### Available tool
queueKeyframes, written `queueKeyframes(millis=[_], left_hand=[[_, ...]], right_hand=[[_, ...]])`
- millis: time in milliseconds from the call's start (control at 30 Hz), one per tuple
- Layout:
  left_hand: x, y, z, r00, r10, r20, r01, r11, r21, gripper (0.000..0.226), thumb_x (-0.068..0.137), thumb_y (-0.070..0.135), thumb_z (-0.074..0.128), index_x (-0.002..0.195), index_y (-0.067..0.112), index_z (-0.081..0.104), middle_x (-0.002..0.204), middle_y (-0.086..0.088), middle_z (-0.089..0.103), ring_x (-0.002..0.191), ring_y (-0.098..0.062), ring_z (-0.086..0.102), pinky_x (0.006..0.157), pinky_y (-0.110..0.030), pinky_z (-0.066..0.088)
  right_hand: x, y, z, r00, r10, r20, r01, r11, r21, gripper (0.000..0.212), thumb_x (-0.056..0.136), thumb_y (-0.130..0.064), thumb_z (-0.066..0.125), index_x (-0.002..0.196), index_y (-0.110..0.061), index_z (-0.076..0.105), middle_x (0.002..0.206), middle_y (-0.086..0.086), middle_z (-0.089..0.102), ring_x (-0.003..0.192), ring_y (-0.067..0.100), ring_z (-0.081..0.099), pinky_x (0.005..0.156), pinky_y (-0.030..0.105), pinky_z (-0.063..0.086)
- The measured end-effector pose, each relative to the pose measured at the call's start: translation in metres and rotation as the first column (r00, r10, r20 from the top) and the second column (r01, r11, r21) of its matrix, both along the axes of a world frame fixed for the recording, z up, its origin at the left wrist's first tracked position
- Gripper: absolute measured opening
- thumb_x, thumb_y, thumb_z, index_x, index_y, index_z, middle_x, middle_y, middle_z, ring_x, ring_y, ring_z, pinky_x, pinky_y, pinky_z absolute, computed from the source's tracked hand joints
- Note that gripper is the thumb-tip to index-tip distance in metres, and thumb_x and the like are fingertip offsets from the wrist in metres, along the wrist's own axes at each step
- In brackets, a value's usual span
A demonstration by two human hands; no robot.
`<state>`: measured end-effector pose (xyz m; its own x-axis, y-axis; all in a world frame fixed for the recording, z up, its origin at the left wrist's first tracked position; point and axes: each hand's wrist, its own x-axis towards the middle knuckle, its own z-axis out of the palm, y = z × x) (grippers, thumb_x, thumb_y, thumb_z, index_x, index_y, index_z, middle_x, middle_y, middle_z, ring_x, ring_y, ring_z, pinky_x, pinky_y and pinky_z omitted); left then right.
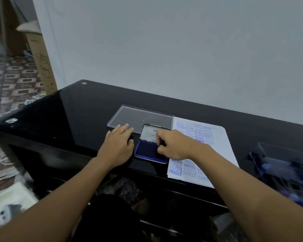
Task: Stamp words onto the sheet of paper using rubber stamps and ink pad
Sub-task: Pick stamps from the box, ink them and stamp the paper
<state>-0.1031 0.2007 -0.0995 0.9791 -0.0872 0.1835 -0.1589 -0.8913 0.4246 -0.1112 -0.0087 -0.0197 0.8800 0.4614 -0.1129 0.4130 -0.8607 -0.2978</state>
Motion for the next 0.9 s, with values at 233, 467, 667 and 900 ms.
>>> queueKeyframes(millis=[233, 467, 667, 900], left_hand=[[0.001, 0.001, -0.009, 1.0, 0.016, 0.02, -0.017, 0.999, 0.049, 0.054, 0.103, 0.033, 0.034, 0.155, 0.023, 0.027, 0.163, 0.004, 0.019, 0.152, -0.016, 0.008, 0.123, -0.045, 0.011], [0.0, 0.0, -0.01, 1.0, 0.018, 0.023, -0.02, 0.996, 0.086, 0.054, 0.103, 0.034, 0.031, 0.156, 0.022, 0.024, 0.164, 0.004, 0.017, 0.152, -0.018, 0.005, 0.123, -0.044, 0.01], [-0.001, -0.001, -0.01, 0.999, 0.018, 0.027, -0.02, 0.995, 0.101, 0.053, 0.104, 0.032, 0.028, 0.156, 0.023, 0.022, 0.164, 0.005, 0.016, 0.152, -0.018, 0.005, 0.123, -0.044, 0.01], [0.0, -0.002, -0.01, 0.999, 0.025, 0.038, -0.029, 0.995, 0.099, 0.053, 0.104, 0.03, 0.028, 0.156, 0.024, 0.023, 0.164, 0.006, 0.017, 0.152, -0.017, 0.005, 0.123, -0.044, 0.01]], right_hand=[[0.001, 0.004, -0.014, 0.996, -0.045, 0.073, 0.045, 0.999, 0.002, 0.006, 0.091, -0.024, 0.051, 0.087, -0.019, 0.047, 0.086, 0.001, 0.058, 0.08, 0.021, 0.054, 0.065, 0.033, 0.042], [0.005, 0.008, -0.02, 0.988, -0.073, 0.133, 0.07, 0.997, 0.026, 0.013, 0.094, -0.025, 0.045, 0.084, -0.017, 0.047, 0.08, 0.005, 0.06, 0.074, 0.022, 0.054, 0.064, 0.037, 0.046], [0.005, 0.009, -0.025, 0.986, -0.075, 0.152, 0.069, 0.997, 0.047, 0.014, 0.093, -0.023, 0.047, 0.081, -0.016, 0.043, 0.078, 0.007, 0.057, 0.071, 0.026, 0.052, 0.061, 0.038, 0.044], [0.005, 0.011, -0.028, 0.98, -0.118, 0.159, 0.109, 0.992, 0.06, 0.014, 0.092, -0.024, 0.047, 0.081, -0.016, 0.041, 0.082, 0.009, 0.058, 0.074, 0.029, 0.054, 0.064, 0.04, 0.048]])
